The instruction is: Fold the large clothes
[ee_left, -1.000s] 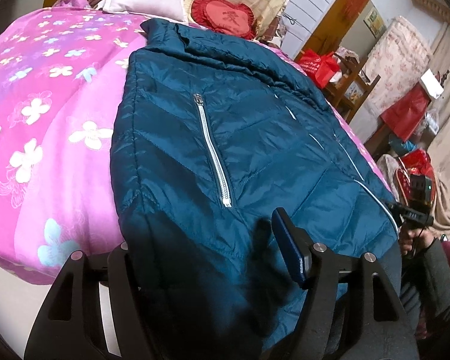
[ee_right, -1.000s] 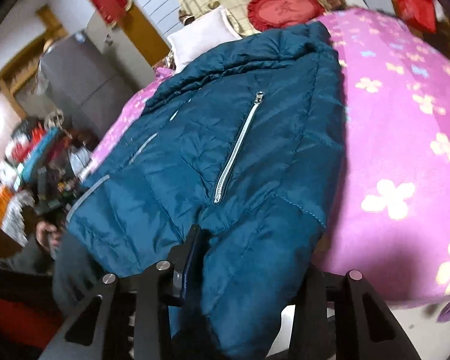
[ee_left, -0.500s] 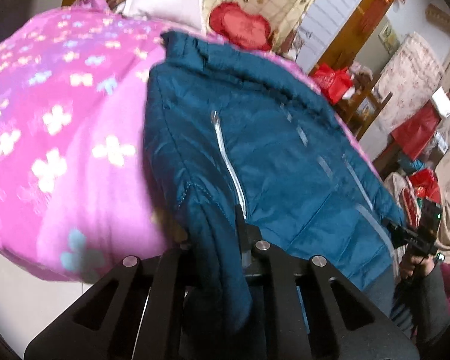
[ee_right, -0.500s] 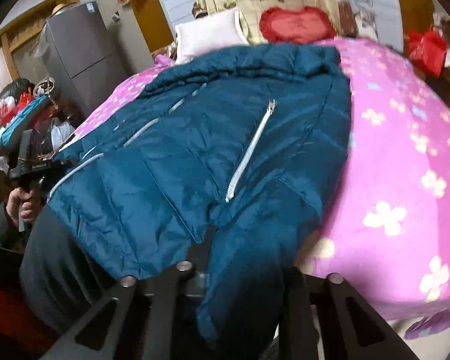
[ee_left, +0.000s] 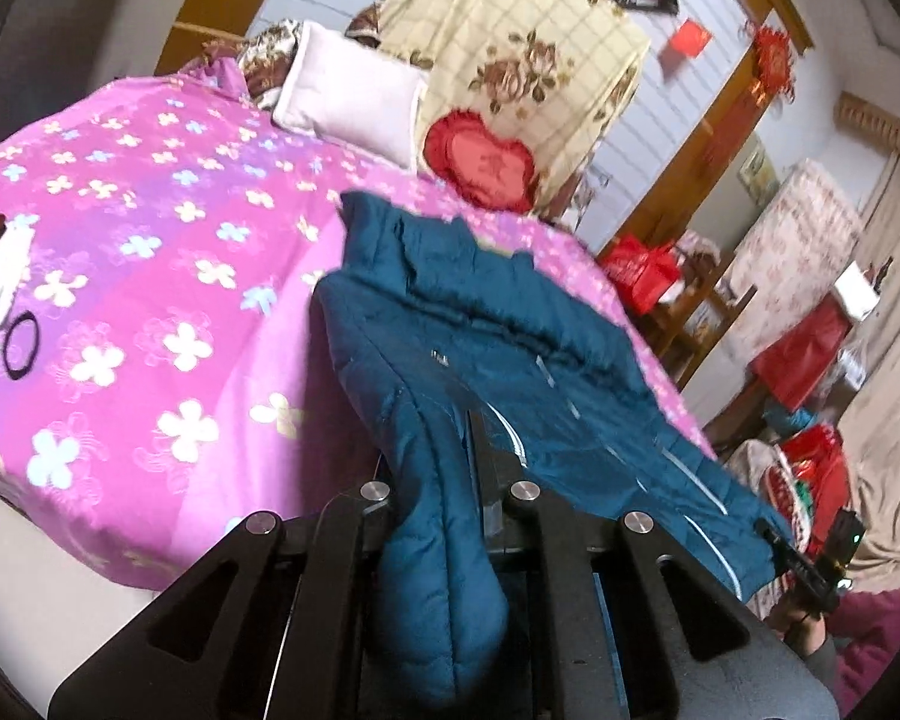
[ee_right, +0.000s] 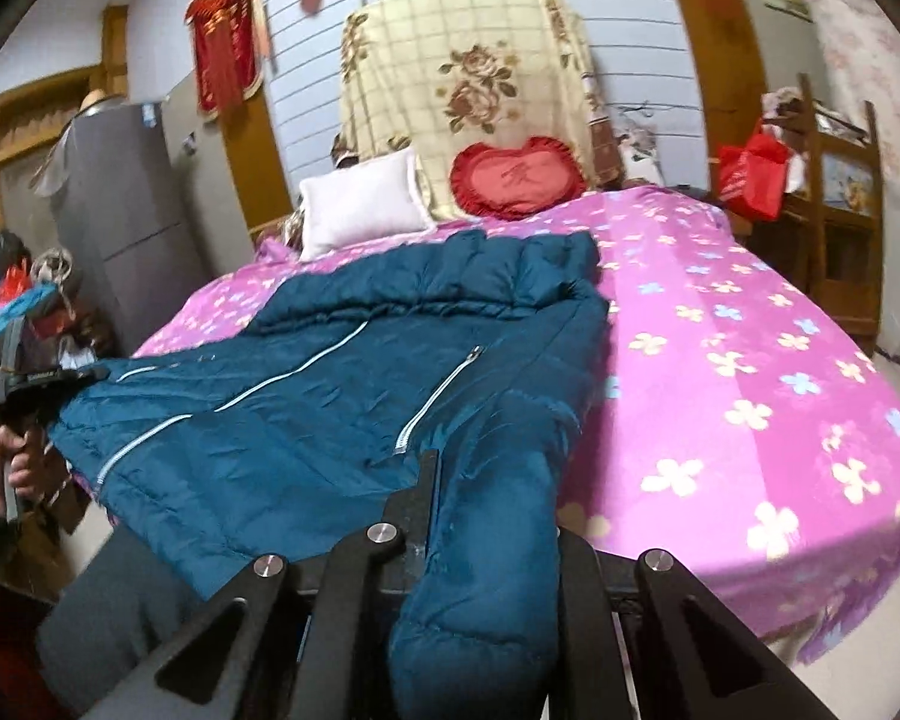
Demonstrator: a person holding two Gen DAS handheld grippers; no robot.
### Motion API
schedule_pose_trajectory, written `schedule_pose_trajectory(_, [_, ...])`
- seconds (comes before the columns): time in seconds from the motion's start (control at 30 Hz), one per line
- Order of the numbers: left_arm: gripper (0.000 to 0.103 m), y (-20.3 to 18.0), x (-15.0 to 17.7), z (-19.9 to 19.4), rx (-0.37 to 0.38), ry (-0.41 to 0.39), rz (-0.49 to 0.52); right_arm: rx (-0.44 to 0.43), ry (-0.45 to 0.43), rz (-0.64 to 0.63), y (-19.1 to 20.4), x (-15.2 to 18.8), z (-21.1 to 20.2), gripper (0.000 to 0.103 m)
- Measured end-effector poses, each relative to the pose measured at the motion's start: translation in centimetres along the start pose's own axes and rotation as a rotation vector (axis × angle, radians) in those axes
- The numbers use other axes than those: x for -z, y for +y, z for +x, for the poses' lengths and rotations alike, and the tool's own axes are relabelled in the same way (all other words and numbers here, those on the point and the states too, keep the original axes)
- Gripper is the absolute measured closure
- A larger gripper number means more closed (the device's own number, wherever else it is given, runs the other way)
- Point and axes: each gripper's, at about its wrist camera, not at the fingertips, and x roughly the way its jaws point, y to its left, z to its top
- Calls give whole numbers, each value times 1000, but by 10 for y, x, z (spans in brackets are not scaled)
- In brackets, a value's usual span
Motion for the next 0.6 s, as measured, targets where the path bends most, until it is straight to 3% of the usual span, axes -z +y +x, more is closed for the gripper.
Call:
schedule_pose_trajectory(0.3, [95,-19,0,-82,12,-153,69,71,-134,-76,51,-6,-81,92])
schedule_pose_trajectory(0.6, [94,-47,-13,-145,35,-348,147,78,-285,-153,85,-33,-143,92])
